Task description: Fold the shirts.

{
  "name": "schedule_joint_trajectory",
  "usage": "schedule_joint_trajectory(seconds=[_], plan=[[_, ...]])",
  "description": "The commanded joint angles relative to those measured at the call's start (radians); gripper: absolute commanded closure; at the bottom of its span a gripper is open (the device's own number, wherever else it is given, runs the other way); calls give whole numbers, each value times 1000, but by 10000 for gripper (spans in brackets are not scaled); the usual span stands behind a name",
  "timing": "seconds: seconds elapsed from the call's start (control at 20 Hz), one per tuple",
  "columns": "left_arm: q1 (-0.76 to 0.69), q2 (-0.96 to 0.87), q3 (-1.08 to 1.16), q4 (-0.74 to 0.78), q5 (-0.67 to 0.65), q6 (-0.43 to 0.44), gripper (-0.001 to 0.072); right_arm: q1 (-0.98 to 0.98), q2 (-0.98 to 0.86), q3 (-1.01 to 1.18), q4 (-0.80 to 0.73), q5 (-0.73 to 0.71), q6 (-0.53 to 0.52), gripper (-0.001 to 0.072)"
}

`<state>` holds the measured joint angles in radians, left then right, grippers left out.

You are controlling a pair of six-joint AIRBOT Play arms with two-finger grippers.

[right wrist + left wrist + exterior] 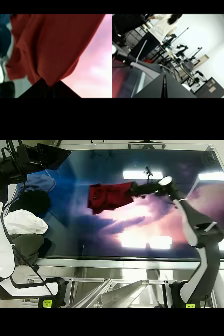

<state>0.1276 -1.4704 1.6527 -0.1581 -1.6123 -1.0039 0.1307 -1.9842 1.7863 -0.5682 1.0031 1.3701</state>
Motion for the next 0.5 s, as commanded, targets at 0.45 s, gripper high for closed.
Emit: schedule_joint_trajectory(seconds=[0.45], plan=[[0, 0, 0, 0, -10, 0, 688, -672, 484, -95, -689, 367, 441, 691]])
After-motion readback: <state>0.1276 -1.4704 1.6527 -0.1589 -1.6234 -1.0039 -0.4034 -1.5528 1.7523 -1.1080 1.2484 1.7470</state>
